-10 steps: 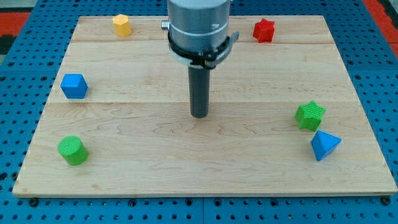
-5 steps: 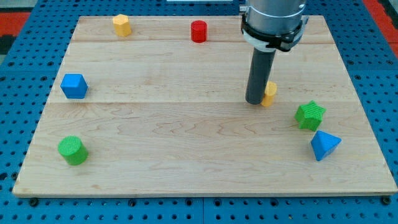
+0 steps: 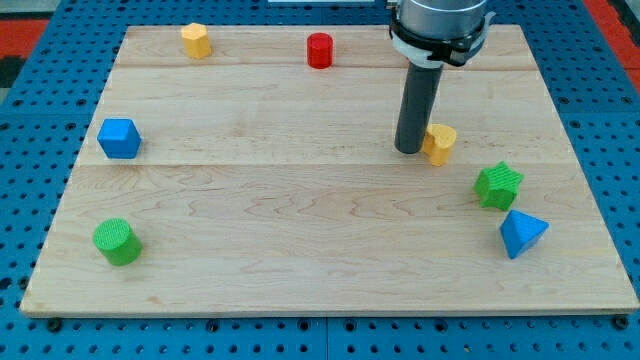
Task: Push the heart to the top of the green star
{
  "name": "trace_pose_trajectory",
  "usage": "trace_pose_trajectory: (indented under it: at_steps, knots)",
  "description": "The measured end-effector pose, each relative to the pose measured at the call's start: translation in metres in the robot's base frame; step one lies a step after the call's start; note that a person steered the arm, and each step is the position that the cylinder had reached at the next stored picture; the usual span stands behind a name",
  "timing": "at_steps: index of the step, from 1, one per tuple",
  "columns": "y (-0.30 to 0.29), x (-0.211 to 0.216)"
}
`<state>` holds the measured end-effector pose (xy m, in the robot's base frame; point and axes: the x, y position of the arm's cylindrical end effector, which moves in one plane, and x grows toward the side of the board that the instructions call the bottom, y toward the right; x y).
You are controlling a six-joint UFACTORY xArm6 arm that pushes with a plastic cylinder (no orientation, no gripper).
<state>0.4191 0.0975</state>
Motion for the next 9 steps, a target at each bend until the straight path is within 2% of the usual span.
trace_pose_trajectory:
  at_steps: [2,4,6,7,9]
  knots:
    - [0.046,0.006]
    - [0.044,0.001]
    - [0.06,-0.015]
    - [0.06,-0.038]
    - [0.095,0.009]
